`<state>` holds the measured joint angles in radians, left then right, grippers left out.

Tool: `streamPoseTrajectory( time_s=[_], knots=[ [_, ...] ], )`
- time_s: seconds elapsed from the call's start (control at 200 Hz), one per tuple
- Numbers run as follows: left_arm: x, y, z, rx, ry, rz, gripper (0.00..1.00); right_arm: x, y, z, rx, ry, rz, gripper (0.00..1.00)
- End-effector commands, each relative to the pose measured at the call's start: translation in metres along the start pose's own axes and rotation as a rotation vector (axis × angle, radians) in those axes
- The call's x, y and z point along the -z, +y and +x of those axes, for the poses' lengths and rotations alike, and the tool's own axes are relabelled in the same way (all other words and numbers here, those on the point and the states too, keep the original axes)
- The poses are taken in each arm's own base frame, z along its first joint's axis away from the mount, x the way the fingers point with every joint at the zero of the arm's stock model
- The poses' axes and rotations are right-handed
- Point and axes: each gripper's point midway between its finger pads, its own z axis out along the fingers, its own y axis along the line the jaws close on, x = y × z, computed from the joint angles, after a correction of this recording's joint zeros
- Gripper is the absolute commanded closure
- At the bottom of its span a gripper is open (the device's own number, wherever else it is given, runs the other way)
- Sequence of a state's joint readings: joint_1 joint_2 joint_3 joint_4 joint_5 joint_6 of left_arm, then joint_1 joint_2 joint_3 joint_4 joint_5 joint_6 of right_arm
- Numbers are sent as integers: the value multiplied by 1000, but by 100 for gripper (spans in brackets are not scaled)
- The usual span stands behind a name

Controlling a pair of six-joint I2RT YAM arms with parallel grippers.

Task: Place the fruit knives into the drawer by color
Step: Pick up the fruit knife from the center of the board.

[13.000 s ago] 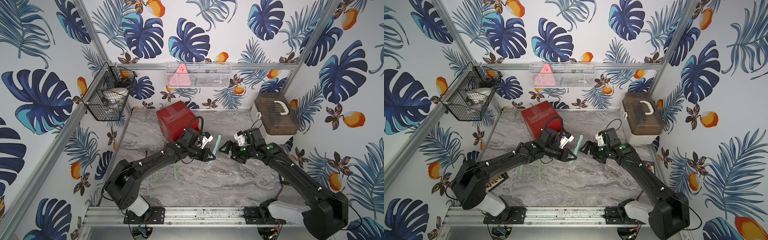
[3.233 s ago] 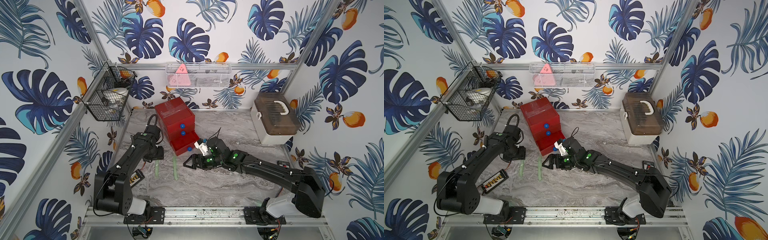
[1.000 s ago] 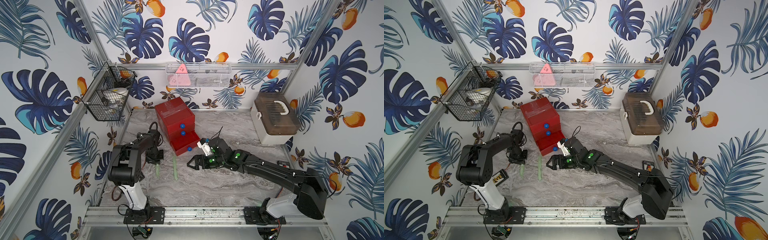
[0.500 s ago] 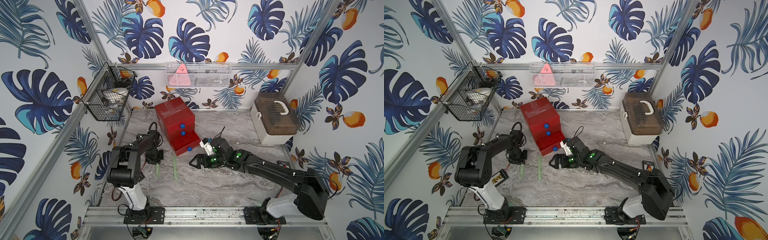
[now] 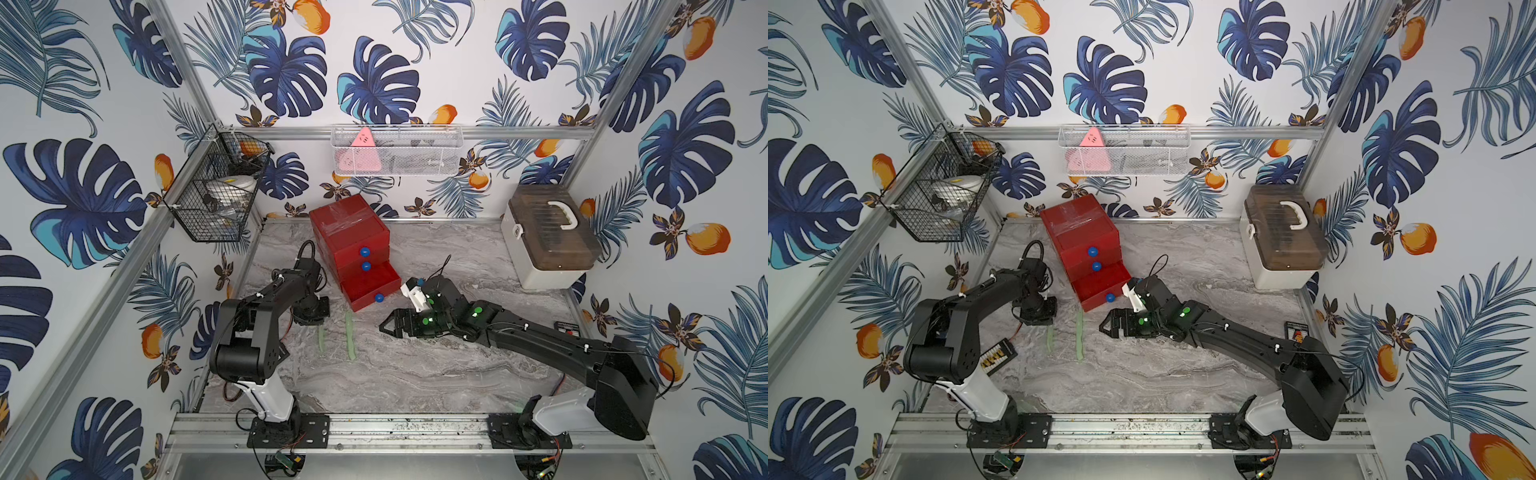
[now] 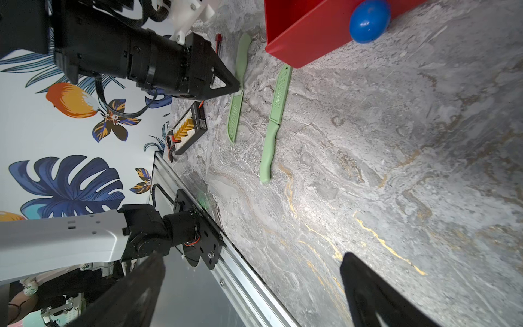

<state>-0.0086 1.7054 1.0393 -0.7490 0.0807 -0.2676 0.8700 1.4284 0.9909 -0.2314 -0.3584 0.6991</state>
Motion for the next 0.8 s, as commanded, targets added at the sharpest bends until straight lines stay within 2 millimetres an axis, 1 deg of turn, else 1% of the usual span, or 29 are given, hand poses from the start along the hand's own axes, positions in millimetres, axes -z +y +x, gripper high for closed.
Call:
streamPoseTrajectory(
  time_s=[0.0, 0.12, 0.165, 0.21, 0.225, 0.245, 0.37, 0.46, 0.515, 0.605, 0.64, 0.796],
  knots=[
    [-3, 0, 3, 16, 8, 3, 100, 0, 6, -3, 4, -11, -27, 0],
    [-8, 0, 1, 20, 18, -3, 100, 0, 5, -3, 3, -11, -25, 0],
    [-8, 0, -1, 17, 17, -4, 94, 0, 5, -2, 5, -8, -25, 0],
    [-9, 0, -2, 18, 18, -7, 84, 0, 4, -1, 5, -7, -23, 0],
    [-8, 0, -3, 16, 17, -10, 79, 1, 4, -1, 5, -6, -24, 0],
    [-8, 0, -4, 15, 16, -11, 75, 1, 4, -1, 5, -9, -25, 0],
    [-11, 1, -7, 1, 24, -23, 73, 1, 2, -1, 2, -8, -23, 0],
    [-13, 0, -9, -8, 30, -29, 73, 1, 0, -1, -1, -8, -25, 0],
    [-16, 1, -9, -8, 34, -32, 76, 2, 0, -2, -6, -9, -28, 0],
    [-18, 0, -10, -13, 36, -31, 95, 2, -3, -2, -14, -8, -29, 0],
    [-18, -1, -10, -15, 33, -30, 100, 2, -4, -2, -18, -7, -28, 0],
    [-16, -4, -10, -37, 36, -35, 100, 3, -7, -4, -29, -13, -30, 0]
  ],
)
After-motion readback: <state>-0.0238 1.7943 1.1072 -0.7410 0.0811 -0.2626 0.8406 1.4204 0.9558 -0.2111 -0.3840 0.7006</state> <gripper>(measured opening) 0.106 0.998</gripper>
